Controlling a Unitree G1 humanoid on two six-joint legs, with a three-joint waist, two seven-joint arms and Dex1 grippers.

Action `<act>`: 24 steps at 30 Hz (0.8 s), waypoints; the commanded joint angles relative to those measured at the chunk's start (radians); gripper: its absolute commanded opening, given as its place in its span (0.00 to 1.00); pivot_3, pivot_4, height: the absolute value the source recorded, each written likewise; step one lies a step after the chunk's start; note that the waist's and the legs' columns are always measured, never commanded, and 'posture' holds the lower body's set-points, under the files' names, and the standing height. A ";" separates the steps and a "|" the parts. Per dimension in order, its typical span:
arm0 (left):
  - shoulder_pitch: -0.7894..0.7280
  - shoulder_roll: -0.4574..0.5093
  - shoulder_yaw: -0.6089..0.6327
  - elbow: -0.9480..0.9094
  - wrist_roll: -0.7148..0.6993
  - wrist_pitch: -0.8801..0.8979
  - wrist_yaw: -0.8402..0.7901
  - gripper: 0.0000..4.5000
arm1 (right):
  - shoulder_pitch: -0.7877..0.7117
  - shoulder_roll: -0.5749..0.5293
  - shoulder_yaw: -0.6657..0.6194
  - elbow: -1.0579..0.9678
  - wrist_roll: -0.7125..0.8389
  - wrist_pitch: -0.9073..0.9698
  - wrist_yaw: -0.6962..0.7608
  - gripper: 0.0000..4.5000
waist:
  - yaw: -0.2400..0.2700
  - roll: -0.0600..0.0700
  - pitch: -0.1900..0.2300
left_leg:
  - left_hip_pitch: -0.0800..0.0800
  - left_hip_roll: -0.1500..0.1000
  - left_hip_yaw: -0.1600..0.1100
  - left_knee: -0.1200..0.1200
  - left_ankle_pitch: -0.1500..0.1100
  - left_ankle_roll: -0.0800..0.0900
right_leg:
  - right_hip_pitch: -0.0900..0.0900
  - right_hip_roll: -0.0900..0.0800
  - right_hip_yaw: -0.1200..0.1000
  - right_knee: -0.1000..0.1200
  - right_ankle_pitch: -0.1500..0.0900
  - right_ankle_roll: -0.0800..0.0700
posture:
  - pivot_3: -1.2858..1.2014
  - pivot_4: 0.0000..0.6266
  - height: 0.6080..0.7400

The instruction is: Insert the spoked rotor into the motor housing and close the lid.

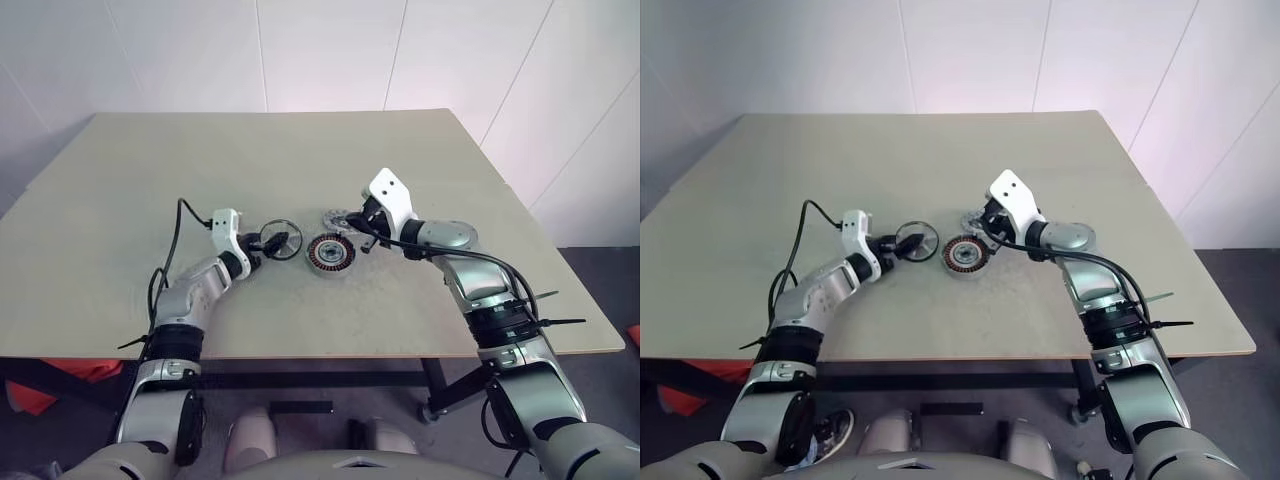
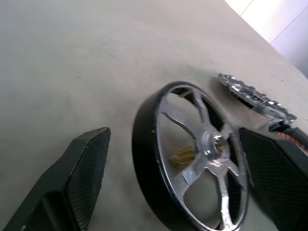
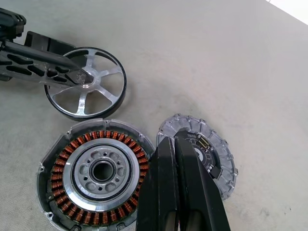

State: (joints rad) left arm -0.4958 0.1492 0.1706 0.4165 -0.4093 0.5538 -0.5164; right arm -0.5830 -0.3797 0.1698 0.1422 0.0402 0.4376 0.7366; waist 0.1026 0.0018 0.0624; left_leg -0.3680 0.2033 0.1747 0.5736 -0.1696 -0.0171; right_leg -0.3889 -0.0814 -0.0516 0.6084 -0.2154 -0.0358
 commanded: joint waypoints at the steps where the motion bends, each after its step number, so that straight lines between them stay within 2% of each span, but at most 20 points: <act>1: 0.001 -0.025 0.001 0.029 -0.033 0.045 -0.014 0.73 | -0.015 -0.001 -0.018 -0.047 0.015 -0.003 -0.013 0.00 | 0.002 0.000 0.000 | 0.000 0.000 0.000 0.000 0.000 0.000 | 0.000 0.000 0.000 0.000 0.000 0.000 | 0.52 0.00 1.00; 5: 0.016 -0.017 0.043 0.005 -0.085 0.101 -0.027 0.46 | -0.007 -0.005 -0.022 -0.047 0.014 -0.003 -0.022 0.00 | 0.002 0.000 0.000 | 0.000 0.000 0.000 0.000 0.000 0.000 | 0.000 0.000 0.000 -0.001 0.000 0.000 | 0.52 0.00 1.00; 11: 0.031 -0.002 0.099 -0.042 -0.145 0.169 0.011 0.46 | -0.022 -0.012 -0.047 -0.025 0.018 0.003 -0.046 0.00 | -0.004 0.000 0.000 | 0.000 0.001 0.000 0.000 0.000 0.000 | 0.000 0.000 0.000 -0.001 0.000 0.000 | 0.52 0.00 1.00; 14: 0.029 -0.010 0.140 -0.045 -0.186 0.189 0.032 0.35 | -0.034 -0.021 -0.061 0.001 0.014 -0.003 -0.062 0.00 | -0.005 0.000 0.000 | 0.000 0.000 0.000 0.000 0.000 0.000 | 0.000 0.000 0.000 -0.001 0.000 0.000 | 0.52 0.00 1.00; 24: 0.009 -0.070 0.288 -0.114 -0.472 0.366 0.028 0.35 | -0.077 -0.083 -0.119 0.147 -0.030 -0.020 -0.166 0.00 | -0.004 0.000 0.000 | -0.001 0.000 0.001 0.000 0.000 0.000 | -0.001 0.000 0.000 -0.001 0.000 0.000 | 0.52 0.00 1.00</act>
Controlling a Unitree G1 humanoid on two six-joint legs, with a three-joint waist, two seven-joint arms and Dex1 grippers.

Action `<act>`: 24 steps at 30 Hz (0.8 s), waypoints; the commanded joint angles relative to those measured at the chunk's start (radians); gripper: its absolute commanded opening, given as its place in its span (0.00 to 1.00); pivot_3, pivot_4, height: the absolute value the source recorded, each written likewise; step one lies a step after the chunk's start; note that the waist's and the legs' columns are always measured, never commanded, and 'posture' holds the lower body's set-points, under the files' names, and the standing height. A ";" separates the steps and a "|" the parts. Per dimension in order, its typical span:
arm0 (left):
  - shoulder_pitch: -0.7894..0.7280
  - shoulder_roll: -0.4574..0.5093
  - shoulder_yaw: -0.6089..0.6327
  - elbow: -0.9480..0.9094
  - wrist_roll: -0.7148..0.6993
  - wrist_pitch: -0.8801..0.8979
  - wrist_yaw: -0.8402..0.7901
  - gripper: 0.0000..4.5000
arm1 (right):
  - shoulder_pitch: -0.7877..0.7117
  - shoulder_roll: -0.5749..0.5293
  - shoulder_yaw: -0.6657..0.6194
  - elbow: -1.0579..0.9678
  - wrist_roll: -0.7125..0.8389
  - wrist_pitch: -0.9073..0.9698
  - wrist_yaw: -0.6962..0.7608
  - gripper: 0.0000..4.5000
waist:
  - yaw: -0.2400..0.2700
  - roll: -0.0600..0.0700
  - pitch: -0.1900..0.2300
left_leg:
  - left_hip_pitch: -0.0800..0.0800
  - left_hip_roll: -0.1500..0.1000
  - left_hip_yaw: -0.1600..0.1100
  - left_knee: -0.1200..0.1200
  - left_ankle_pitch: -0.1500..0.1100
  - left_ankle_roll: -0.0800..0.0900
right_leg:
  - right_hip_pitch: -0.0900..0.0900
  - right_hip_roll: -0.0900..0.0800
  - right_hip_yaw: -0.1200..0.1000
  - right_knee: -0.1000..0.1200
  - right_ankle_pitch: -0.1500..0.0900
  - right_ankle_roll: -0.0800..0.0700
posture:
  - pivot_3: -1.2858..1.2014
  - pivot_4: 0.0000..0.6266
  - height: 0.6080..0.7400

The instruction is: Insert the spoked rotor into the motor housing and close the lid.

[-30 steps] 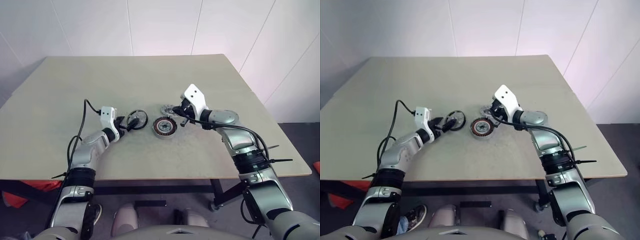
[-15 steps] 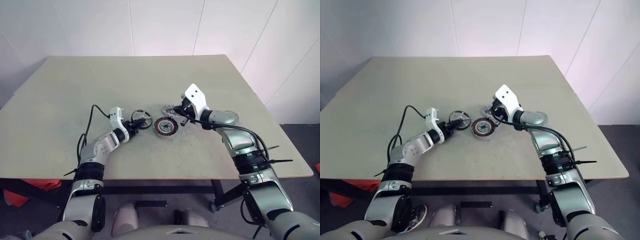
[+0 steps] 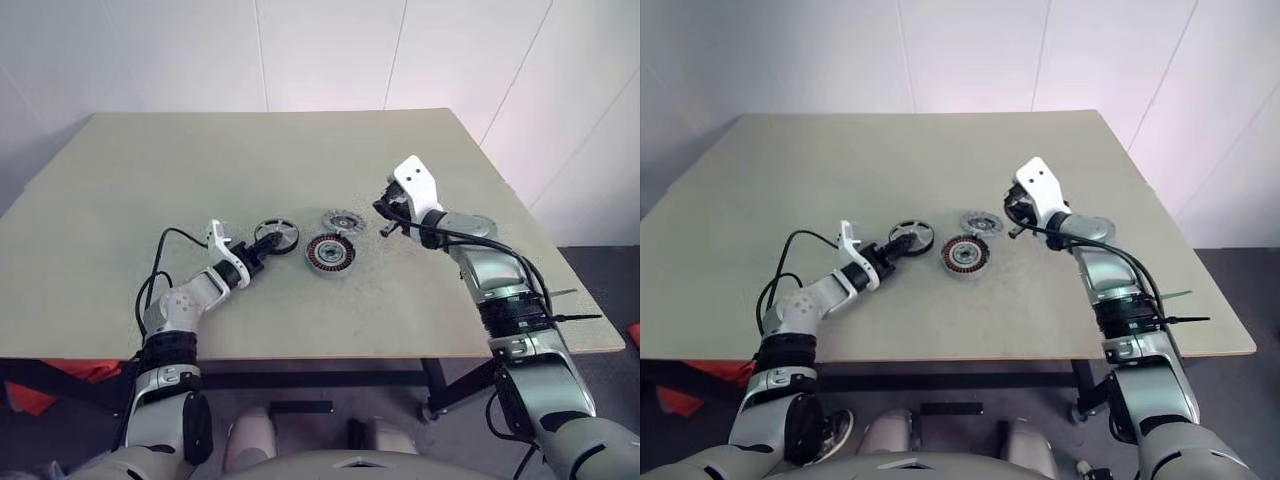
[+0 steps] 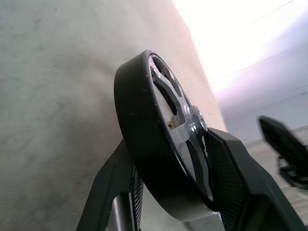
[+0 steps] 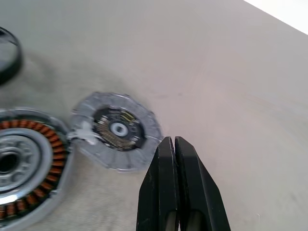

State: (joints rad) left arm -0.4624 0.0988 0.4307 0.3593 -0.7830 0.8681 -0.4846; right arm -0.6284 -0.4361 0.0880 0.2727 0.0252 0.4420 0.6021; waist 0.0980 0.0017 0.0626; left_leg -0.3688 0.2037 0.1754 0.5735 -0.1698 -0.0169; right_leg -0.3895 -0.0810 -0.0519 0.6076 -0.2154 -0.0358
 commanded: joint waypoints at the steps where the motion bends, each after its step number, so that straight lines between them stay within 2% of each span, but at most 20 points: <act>1: -0.029 -0.030 0.032 -0.064 -0.126 0.076 -0.001 0.35 | -0.033 -0.033 -0.038 0.026 -0.019 -0.027 -0.040 0.00 | 0.001 0.000 0.000 | 0.000 0.000 0.000 0.000 0.000 0.000 | 0.000 0.000 0.000 0.000 0.000 0.000 | 0.52 0.00 1.00; 5: -0.060 -0.075 -0.016 -0.082 -0.168 0.147 -0.005 0.35 | -0.033 -0.050 -0.040 0.055 -0.030 -0.031 -0.065 0.00 | 0.001 0.000 0.000 | 0.000 0.000 0.001 0.000 0.000 0.000 | 0.000 0.000 0.000 0.000 0.000 0.000 | 0.52 0.00 1.00; 9: -0.104 -0.108 -0.085 -0.048 -0.146 0.167 -0.024 0.35 | -0.027 -0.060 -0.041 0.061 -0.041 -0.029 -0.089 0.00 | 0.001 0.000 0.000 | 0.000 0.000 0.001 0.000 0.000 0.000 | 0.000 0.000 0.000 0.000 0.000 0.000 | 0.52 0.00 1.00; 13: -0.134 -0.099 -0.150 0.045 -0.074 0.117 -0.055 0.35 | -0.012 -0.068 -0.047 0.042 -0.040 -0.022 -0.101 0.00 | -0.002 0.000 0.000 | 0.000 0.000 0.001 0.000 0.000 0.000 | 0.000 0.000 0.000 0.000 0.000 0.000 | 0.52 0.00 1.00; 24: -0.143 -0.061 -0.174 0.140 -0.003 0.084 -0.100 0.35 | 0.004 -0.071 -0.057 0.029 -0.036 -0.012 -0.119 0.00 | 0.000 0.000 0.000 | -0.001 0.000 0.001 0.000 0.000 0.000 | 0.000 0.000 0.000 -0.001 0.000 0.000 | 0.52 0.00 1.00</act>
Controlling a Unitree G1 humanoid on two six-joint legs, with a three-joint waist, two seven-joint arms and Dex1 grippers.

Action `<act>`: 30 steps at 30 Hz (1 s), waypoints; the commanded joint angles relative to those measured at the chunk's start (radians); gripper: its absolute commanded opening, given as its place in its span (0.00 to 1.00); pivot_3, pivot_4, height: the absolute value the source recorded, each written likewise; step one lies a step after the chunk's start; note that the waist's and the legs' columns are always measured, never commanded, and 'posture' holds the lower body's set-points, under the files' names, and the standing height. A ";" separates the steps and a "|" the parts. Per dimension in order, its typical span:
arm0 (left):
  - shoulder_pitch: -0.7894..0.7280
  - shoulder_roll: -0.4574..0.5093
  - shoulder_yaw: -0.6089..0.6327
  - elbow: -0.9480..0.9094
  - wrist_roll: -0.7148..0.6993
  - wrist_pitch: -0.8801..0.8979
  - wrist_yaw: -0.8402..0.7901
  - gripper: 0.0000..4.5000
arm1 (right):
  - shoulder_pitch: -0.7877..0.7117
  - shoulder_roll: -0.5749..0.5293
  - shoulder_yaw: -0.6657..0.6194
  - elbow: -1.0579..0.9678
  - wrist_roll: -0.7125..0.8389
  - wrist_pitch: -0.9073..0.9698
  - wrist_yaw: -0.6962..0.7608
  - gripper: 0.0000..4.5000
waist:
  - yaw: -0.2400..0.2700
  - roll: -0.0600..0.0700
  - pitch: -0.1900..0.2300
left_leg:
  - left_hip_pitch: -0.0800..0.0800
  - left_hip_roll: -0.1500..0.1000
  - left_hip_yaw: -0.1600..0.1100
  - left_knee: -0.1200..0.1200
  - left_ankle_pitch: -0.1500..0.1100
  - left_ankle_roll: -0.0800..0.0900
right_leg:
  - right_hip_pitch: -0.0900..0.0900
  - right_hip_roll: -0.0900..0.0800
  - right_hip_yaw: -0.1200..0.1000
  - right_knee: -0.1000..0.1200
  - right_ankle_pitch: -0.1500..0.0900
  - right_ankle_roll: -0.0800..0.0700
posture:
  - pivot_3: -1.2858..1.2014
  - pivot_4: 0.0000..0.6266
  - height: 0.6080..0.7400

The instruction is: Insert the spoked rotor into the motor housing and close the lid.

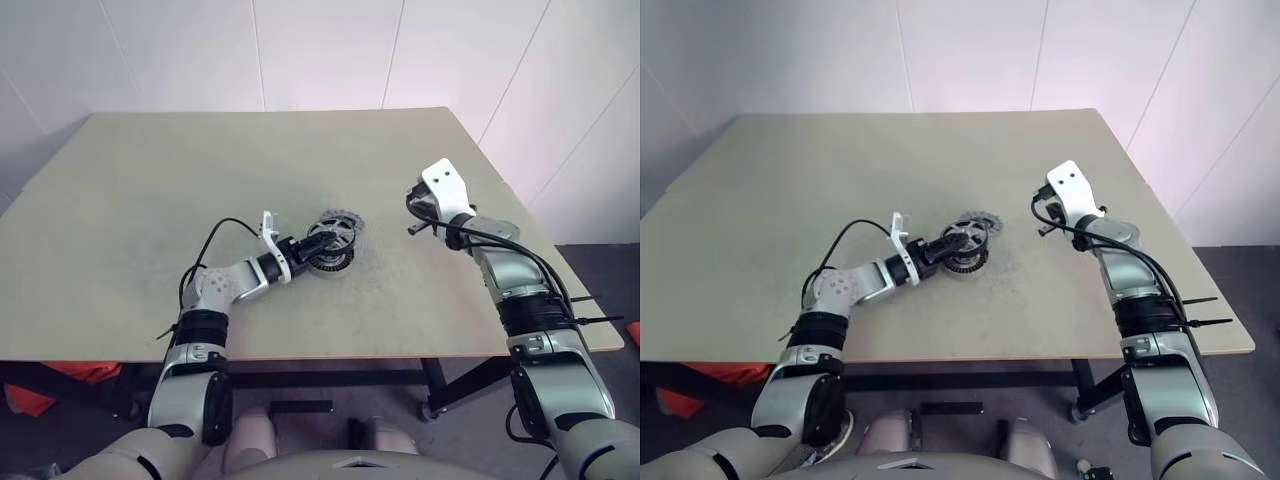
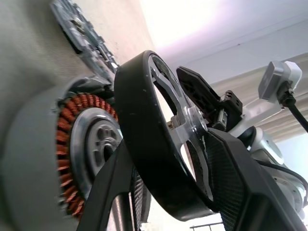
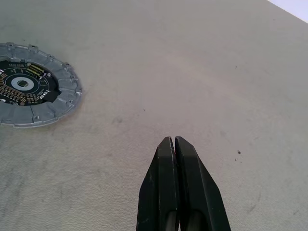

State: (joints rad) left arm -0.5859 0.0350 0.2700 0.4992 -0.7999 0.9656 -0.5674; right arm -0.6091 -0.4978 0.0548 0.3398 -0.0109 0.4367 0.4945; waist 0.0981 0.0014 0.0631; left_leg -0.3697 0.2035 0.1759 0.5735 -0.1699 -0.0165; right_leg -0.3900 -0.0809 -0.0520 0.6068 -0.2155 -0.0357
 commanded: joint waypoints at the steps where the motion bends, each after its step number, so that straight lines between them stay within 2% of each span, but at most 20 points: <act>1: -0.018 0.003 -0.017 0.007 0.024 -0.015 -0.012 0.35 | -0.019 -0.008 -0.023 -0.035 -0.001 -0.007 -0.012 0.00 | 0.001 0.000 0.000 | 0.000 0.000 0.000 0.000 0.000 0.000 | 0.000 0.000 0.000 0.000 0.000 0.000 | 0.52 0.00 1.00; 12: -0.012 0.009 -0.031 0.041 0.075 -0.061 -0.018 0.35 | -0.027 -0.001 -0.013 -0.037 -0.005 -0.018 -0.015 0.00 | 0.001 0.000 0.000 | 0.004 0.000 0.000 0.000 0.000 0.000 | 0.004 0.000 0.000 0.000 0.000 0.000 | 0.52 0.00 1.00; 18: -0.028 0.022 -0.012 0.060 0.082 -0.078 -0.009 0.78 | -0.024 -0.003 -0.016 -0.046 -0.004 -0.016 -0.016 0.00 | 0.001 0.001 0.000 | 0.004 0.000 0.000 0.000 0.000 0.000 | 0.004 0.000 0.000 0.000 0.000 0.000 | 0.52 0.00 1.00; 30: -0.052 0.035 0.024 -0.001 0.047 -0.083 -0.014 0.78 | -0.016 0.000 -0.015 -0.058 0.002 -0.019 -0.009 0.00 | -0.002 0.001 0.000 | 0.002 0.000 0.000 0.000 0.000 0.000 | 0.002 0.000 0.000 0.000 0.000 0.000 | 0.52 0.00 1.00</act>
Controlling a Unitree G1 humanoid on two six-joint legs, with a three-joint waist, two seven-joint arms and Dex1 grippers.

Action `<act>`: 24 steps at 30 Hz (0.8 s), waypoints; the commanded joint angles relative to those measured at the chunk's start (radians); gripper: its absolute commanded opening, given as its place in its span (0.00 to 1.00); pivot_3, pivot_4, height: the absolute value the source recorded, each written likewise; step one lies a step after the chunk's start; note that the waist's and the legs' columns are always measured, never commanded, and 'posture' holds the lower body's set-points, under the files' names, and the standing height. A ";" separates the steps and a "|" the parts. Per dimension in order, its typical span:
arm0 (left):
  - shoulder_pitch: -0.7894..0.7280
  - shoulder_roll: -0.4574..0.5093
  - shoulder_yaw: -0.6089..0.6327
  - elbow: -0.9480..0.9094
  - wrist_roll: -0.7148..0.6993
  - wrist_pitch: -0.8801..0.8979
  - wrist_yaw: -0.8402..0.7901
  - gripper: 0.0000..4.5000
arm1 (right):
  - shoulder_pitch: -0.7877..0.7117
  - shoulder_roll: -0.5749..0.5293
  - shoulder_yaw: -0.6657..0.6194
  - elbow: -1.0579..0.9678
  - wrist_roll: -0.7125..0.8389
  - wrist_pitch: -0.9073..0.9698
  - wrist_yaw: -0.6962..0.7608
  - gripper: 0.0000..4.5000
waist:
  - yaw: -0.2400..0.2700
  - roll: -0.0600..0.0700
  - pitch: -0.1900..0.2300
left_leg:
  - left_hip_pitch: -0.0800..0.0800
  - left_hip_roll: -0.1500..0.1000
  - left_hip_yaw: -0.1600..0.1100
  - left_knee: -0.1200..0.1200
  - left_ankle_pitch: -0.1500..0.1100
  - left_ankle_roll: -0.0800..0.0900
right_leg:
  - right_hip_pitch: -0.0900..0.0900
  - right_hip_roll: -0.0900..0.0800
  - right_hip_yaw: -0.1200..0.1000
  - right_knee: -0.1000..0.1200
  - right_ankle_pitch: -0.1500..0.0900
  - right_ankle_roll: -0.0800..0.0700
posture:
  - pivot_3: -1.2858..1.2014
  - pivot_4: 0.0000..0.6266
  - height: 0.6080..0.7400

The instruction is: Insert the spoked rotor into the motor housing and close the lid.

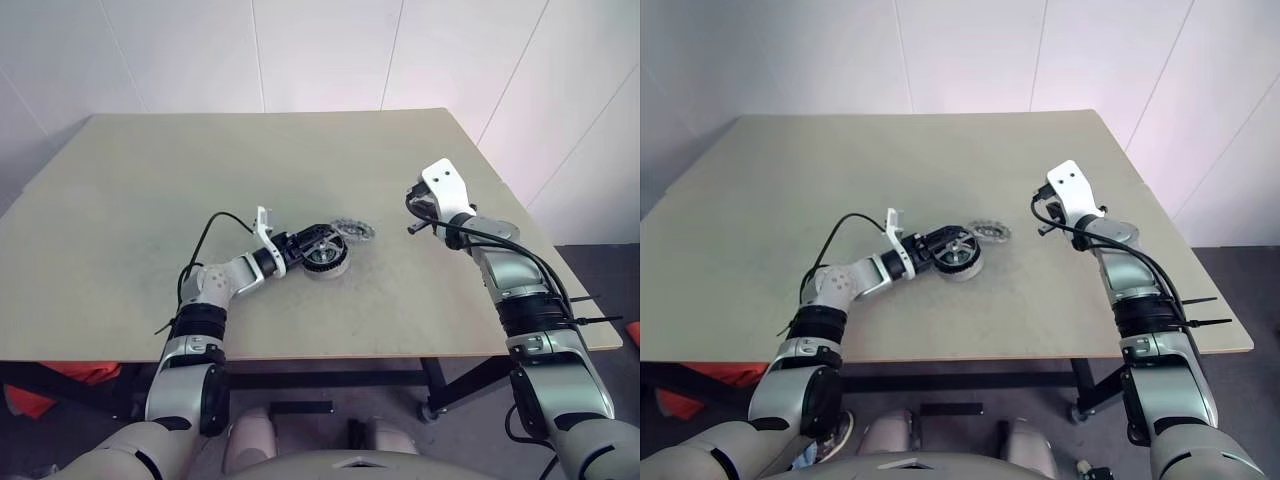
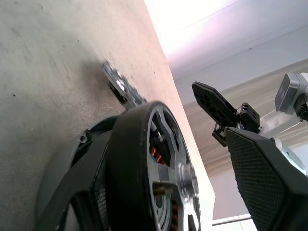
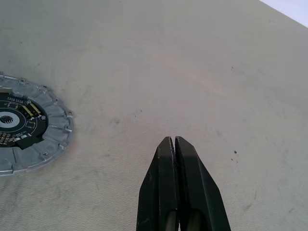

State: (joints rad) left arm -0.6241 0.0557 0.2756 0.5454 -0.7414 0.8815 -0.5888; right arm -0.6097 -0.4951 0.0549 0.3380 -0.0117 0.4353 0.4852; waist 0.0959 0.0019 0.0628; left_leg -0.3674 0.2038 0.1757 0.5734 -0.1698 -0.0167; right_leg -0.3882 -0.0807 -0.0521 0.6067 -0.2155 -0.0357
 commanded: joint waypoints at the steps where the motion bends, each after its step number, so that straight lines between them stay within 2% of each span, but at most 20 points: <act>1: -0.013 0.015 0.020 -0.056 -0.016 0.004 0.008 0.78 | -0.013 -0.002 -0.016 -0.063 0.007 -0.018 0.005 0.00 | 0.000 0.000 0.000 | 0.000 0.000 0.000 0.000 0.000 0.000 | 0.000 0.000 0.000 0.000 0.000 0.000 | 0.52 0.00 1.00; 17: 0.014 0.005 0.086 -0.210 -0.108 0.021 0.045 0.78 | 0.067 0.024 -0.017 -0.300 0.143 -0.033 0.185 0.00 | 0.004 0.000 0.001 | -0.002 0.000 0.000 -0.001 0.000 0.000 | -0.001 0.000 0.000 -0.001 0.000 0.000 | 0.52 0.00 1.00; 21: 0.030 0.039 0.073 -0.204 -0.057 -0.044 0.049 0.78 | 0.100 0.027 0.009 -0.396 0.187 -0.009 0.246 0.00 | 0.002 0.000 0.001 | -0.002 0.000 0.000 -0.001 0.000 0.000 | -0.002 0.000 0.000 -0.001 0.000 0.000 | 0.52 0.00 1.00; 24: 0.049 0.087 0.023 -0.186 0.031 -0.114 0.035 0.78 | 0.132 0.035 0.057 -0.444 0.180 0.006 0.263 0.00 | 0.001 0.000 0.001 | -0.002 0.001 -0.001 -0.002 0.000 0.000 | -0.002 0.000 0.000 -0.001 0.000 0.000 | 0.52 0.00 1.00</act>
State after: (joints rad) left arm -0.5730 0.1247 0.3150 0.3761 -0.7422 0.8131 -0.5387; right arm -0.4787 -0.4659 0.0949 -0.0555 0.1569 0.4364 0.7386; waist 0.0967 0.0023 0.0635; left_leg -0.3689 0.2044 0.1745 0.5717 -0.1700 -0.0165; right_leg -0.3901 -0.0803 -0.0522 0.6059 -0.2159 -0.0351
